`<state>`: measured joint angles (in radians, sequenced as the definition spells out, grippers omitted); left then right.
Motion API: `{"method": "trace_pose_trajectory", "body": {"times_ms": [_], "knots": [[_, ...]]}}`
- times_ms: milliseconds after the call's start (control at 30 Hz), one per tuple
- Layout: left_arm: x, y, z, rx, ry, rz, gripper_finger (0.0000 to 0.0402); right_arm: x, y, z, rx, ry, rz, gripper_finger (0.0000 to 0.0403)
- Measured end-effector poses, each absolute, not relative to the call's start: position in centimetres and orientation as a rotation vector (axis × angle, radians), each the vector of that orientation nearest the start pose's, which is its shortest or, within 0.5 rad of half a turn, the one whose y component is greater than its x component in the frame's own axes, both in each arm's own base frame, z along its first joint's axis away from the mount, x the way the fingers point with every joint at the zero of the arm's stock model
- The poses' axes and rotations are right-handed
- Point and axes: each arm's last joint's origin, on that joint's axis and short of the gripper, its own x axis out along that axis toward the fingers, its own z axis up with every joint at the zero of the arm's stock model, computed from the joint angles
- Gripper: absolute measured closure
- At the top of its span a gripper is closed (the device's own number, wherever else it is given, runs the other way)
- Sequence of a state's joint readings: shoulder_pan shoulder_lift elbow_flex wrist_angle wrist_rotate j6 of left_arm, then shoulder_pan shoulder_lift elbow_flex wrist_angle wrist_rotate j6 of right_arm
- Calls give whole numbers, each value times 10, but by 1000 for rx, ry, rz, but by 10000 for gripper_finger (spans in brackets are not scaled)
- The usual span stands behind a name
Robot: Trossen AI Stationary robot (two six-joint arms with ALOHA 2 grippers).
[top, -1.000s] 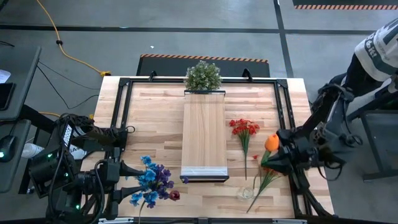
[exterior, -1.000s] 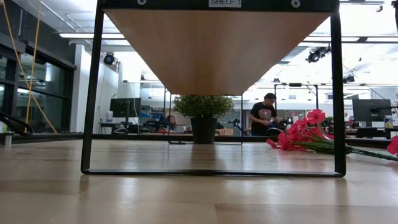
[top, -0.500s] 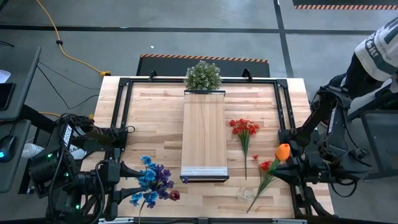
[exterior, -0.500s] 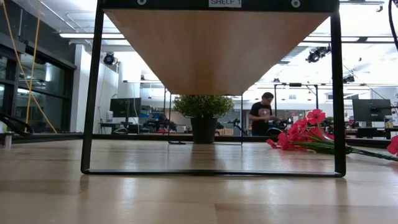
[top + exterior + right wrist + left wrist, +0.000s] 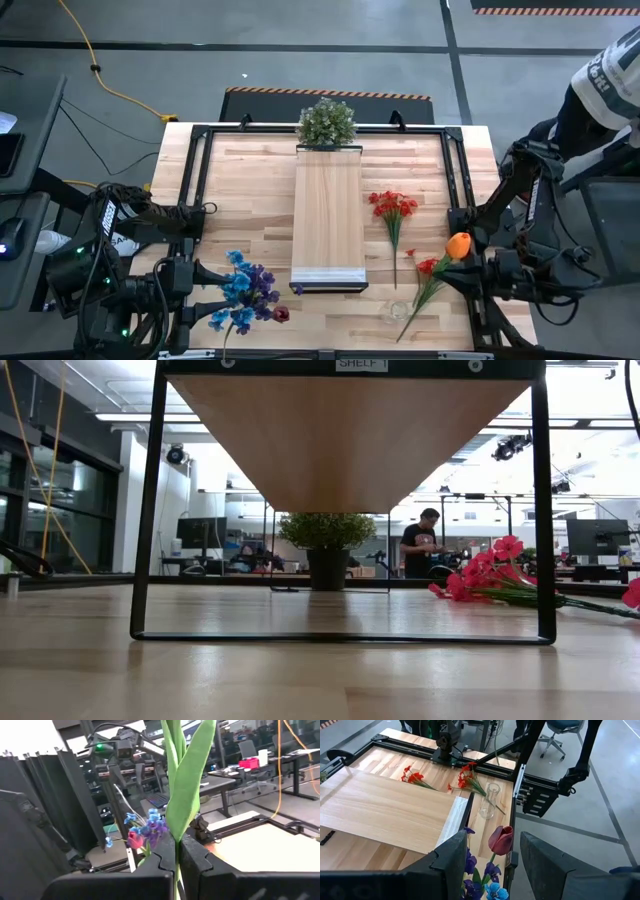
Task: Pick and place flowers into a vace then onto a shelf
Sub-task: Put the orange tulip into the right transparent vase
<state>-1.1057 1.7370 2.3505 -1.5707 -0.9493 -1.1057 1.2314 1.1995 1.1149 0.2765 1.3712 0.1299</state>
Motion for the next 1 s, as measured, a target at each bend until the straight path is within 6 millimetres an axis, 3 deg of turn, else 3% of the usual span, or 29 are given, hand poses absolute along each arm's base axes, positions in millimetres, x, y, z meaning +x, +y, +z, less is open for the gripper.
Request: {"method": "trace_pose_trajectory", "body": {"times_ms": [500,1000], "knots": [[146,-238,485,-262,484,134,186,113,222,401,303,-60,-160,403],[146,-238,485,-261,484,134,186,135,260,366,228,-43,-251,403]]}}
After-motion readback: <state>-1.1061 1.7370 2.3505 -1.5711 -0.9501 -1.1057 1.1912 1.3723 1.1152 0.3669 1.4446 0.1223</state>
